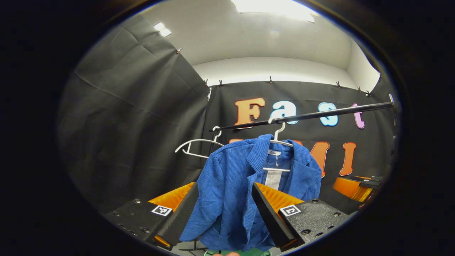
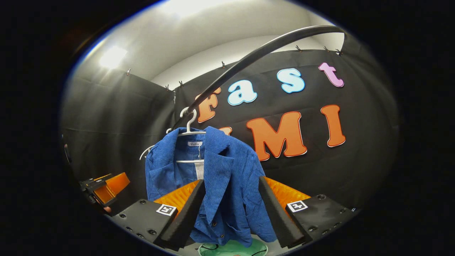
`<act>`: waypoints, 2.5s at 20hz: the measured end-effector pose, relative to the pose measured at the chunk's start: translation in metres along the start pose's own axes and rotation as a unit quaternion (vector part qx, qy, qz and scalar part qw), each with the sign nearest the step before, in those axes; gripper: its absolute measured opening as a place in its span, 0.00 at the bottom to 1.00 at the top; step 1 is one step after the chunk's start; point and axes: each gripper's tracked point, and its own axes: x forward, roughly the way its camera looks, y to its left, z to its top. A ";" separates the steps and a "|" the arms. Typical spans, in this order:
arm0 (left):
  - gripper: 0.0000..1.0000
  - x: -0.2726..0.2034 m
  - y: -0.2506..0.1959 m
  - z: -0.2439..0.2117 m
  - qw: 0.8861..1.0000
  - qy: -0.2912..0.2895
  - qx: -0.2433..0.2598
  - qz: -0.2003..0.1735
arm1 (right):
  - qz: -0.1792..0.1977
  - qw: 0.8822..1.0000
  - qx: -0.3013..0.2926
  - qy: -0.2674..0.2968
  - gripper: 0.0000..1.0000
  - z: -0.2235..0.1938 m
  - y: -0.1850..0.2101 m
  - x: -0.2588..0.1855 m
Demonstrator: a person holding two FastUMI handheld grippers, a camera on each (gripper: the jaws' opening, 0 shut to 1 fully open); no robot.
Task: Grasp the clothes on the hanger with both hands and then place them into the laundry hamper below.
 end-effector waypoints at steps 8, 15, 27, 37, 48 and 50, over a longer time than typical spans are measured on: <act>0.95 -0.011 0.020 -0.007 1.000 0.021 0.018 0.013 | 0.023 0.999 0.001 0.045 0.98 -0.035 0.022 0.045; 0.95 -0.020 0.047 -0.005 0.998 0.028 0.030 0.041 | 0.009 0.993 0.017 0.112 0.98 -0.104 0.038 0.113; 0.95 -0.019 0.056 -0.011 0.998 0.030 0.020 0.045 | -0.045 0.991 0.017 0.126 0.48 -0.137 -0.014 0.154; 0.92 0.021 -0.018 -0.059 0.995 0.071 -0.056 -0.047 | -0.006 0.999 -0.009 0.030 0.07 -0.054 -0.023 0.091; 0.92 0.095 -0.087 -0.099 0.997 0.042 -0.072 -0.001 | 0.048 0.998 -0.030 -0.042 0.07 0.032 -0.025 0.041; 0.91 0.104 -0.079 -0.112 0.998 0.028 -0.034 0.051 | 0.061 0.997 -0.032 -0.041 0.07 0.037 -0.020 0.036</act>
